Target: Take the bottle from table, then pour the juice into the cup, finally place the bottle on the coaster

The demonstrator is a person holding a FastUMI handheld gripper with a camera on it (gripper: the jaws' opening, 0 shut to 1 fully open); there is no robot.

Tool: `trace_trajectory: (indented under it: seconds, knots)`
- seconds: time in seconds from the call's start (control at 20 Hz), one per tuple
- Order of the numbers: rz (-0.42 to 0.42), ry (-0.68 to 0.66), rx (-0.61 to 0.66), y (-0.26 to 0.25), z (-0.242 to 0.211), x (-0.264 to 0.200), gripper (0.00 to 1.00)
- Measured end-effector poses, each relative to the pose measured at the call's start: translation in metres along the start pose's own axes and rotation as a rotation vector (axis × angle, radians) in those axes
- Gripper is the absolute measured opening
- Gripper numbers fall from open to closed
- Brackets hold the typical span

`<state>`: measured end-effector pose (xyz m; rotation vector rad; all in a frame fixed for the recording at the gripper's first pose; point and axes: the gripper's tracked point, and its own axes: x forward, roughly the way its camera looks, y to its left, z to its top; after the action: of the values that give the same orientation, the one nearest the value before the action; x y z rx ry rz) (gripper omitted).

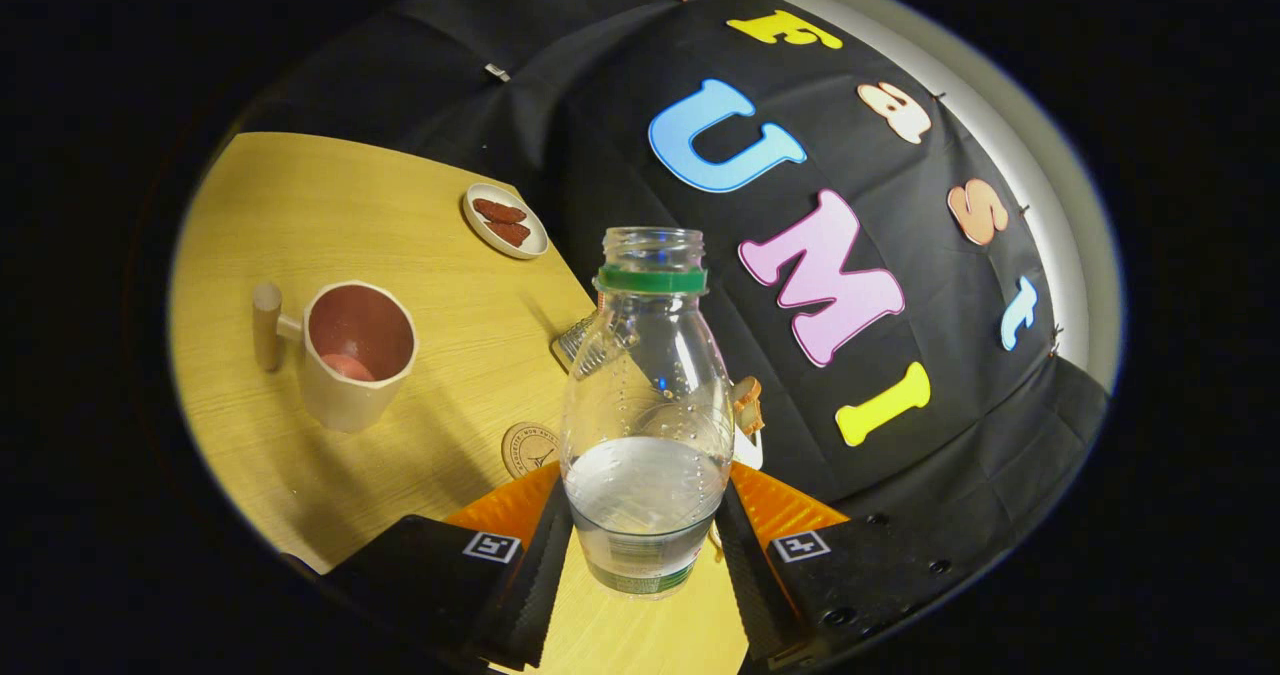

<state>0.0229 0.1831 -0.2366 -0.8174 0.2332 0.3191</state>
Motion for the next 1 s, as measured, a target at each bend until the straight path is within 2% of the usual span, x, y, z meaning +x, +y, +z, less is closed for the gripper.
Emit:
trace_trajectory:
  seconds: [0.45, 0.65, 1.0]
  knots:
    - [0.038, 0.026, -0.301, 0.033, 0.006, 0.009, 0.76]
    - [0.078, 0.063, -0.355, 0.046, -0.003, 0.012, 0.76]
    - [0.074, 0.102, -0.463, 0.044, -0.008, 0.018, 0.76]
